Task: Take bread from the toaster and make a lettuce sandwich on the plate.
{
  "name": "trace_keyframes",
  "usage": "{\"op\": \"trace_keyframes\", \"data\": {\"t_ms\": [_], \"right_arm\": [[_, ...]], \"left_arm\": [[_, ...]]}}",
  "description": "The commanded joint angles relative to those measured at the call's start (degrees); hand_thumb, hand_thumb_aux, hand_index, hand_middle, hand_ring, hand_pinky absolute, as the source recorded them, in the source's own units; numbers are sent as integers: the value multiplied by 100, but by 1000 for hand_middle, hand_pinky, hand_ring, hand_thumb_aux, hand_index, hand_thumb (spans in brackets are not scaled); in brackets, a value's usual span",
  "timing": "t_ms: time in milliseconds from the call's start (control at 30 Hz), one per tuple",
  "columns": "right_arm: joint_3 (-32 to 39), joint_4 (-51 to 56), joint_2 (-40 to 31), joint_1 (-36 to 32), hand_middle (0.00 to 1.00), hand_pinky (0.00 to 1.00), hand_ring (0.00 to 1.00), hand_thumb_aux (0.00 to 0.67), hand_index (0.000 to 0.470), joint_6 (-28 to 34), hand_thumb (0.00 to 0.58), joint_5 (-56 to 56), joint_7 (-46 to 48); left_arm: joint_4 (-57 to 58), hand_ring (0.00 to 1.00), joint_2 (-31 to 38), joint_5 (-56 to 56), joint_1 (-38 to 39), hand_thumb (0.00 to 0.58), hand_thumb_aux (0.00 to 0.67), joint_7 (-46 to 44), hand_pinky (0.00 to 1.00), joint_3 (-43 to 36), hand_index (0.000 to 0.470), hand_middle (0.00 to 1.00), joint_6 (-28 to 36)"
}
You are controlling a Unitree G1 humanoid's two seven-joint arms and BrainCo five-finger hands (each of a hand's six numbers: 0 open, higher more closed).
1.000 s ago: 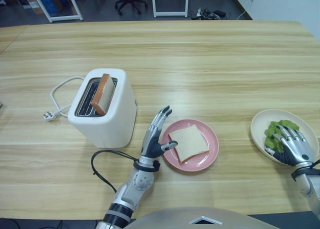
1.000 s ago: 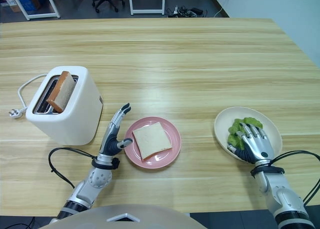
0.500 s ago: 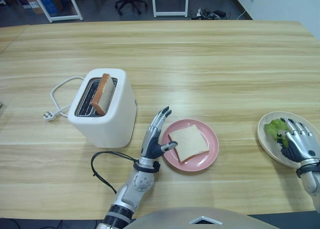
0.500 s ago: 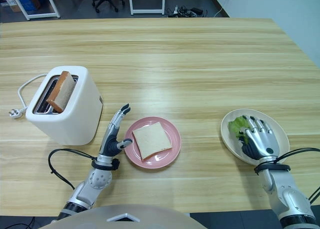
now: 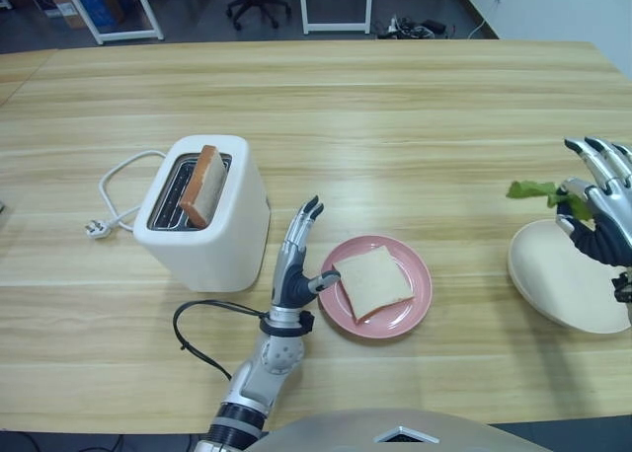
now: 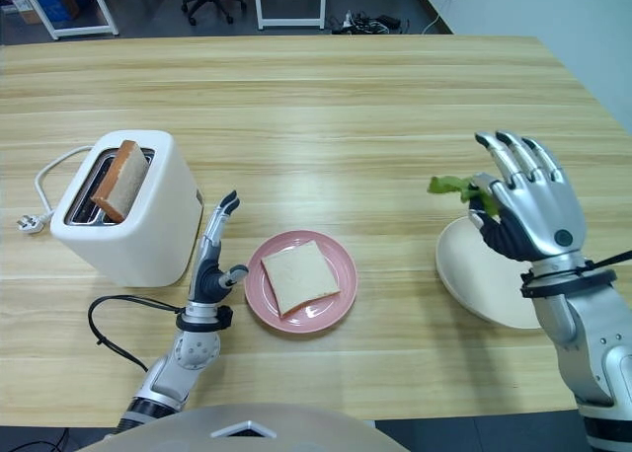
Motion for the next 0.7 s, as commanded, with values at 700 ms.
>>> {"op": "trace_keyframes", "data": {"t_ms": [700], "right_arm": [[3915, 1373, 2329, -999, 0, 0, 0, 670, 470, -822, 580, -1284, 356]], "left_arm": [[-73, 0, -281, -493, 19, 0, 0, -172, 0, 366, 0, 0, -155]]}}
